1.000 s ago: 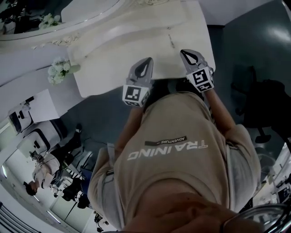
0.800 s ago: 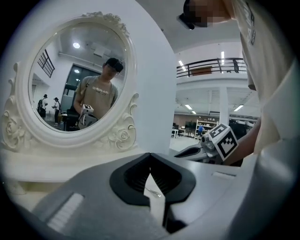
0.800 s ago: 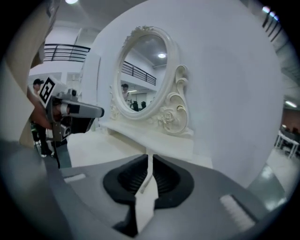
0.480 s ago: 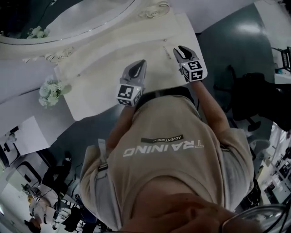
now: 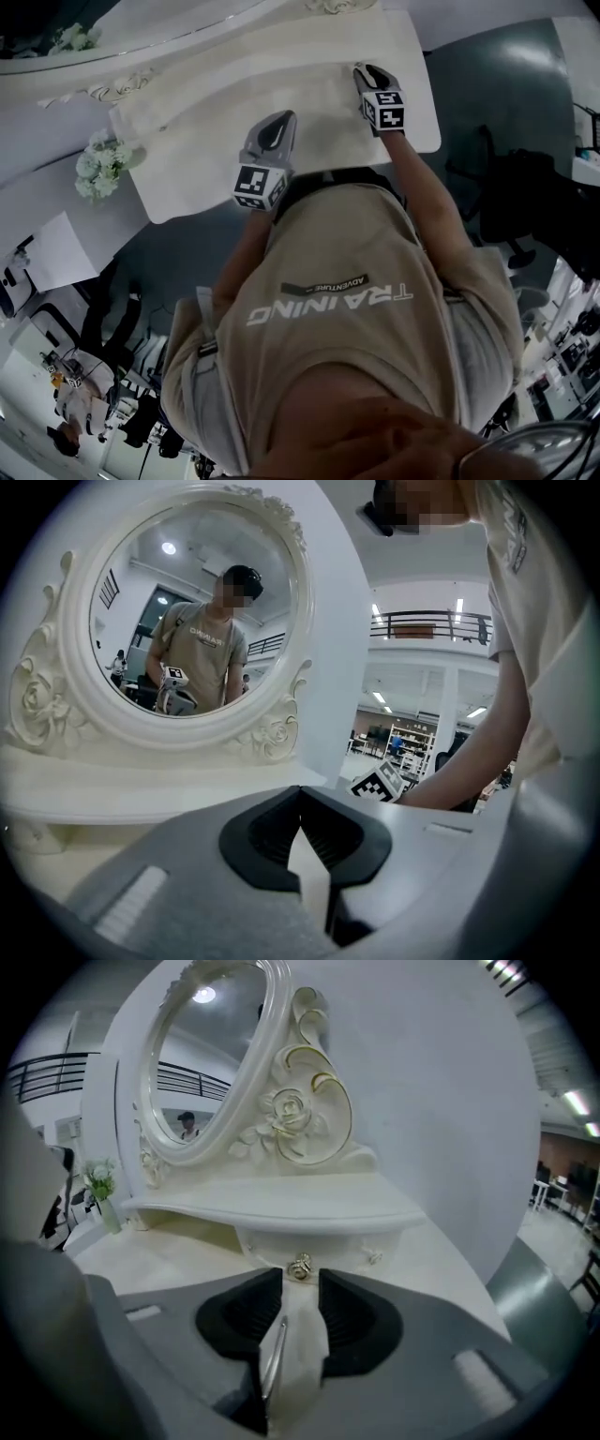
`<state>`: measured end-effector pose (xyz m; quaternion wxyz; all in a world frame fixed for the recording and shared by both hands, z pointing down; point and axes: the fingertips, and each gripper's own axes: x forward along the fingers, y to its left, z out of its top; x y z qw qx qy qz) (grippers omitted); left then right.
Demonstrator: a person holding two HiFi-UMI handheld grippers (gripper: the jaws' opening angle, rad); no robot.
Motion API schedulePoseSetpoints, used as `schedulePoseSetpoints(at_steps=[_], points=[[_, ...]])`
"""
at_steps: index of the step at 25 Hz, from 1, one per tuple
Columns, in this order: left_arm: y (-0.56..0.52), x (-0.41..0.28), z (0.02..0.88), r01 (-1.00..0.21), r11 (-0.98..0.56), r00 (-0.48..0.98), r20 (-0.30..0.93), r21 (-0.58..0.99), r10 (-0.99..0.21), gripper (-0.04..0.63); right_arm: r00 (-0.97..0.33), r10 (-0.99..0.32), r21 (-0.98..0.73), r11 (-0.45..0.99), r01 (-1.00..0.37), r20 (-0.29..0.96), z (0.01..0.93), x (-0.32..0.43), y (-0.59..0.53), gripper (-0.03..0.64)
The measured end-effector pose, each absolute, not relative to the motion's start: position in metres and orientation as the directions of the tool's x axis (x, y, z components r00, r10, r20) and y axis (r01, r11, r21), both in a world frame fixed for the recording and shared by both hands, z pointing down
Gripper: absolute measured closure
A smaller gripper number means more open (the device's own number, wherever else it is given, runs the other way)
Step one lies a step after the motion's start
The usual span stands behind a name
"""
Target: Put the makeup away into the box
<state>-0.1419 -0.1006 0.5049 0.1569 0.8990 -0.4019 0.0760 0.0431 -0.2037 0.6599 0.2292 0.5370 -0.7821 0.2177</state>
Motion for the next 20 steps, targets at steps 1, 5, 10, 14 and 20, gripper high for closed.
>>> schedulePoseSetpoints(at_steps=[1,5,10,14,20], points=[[-0.100,-0.140,0.503,-0.749,-0.624,0.662,0.259,0.222,-0.703,0.588,-0.315,-0.737,-0.097,0.323,-0.941,0.599,0.663,0.044,-0.207,0.490],[-0.096,-0.134,0.501,-0.755,-0.617,0.656,0.259,0.223,-0.709,0.589,-0.333,-0.722,-0.128,0.324,-0.937,0.606,0.668,0.040,-0.212,0.488],[-0.098,-0.138,0.504,-0.781,-0.581,0.624,0.285,0.227,-0.727,0.588,-0.339,-0.703,-0.156,0.313,-0.937,0.626,0.672,0.036,-0.220,0.493],[-0.095,-0.139,0.502,-0.804,-0.555,0.594,0.298,0.213,-0.747,0.588,-0.331,-0.696,-0.155,0.305,-0.940,0.637,0.670,0.040,-0.220,0.512],[-0.087,-0.133,0.500,-0.809,-0.543,0.587,0.299,0.223,-0.752,0.588,-0.352,-0.668,-0.161,0.332,-0.929,0.655,0.671,0.043,-0.202,0.514]])
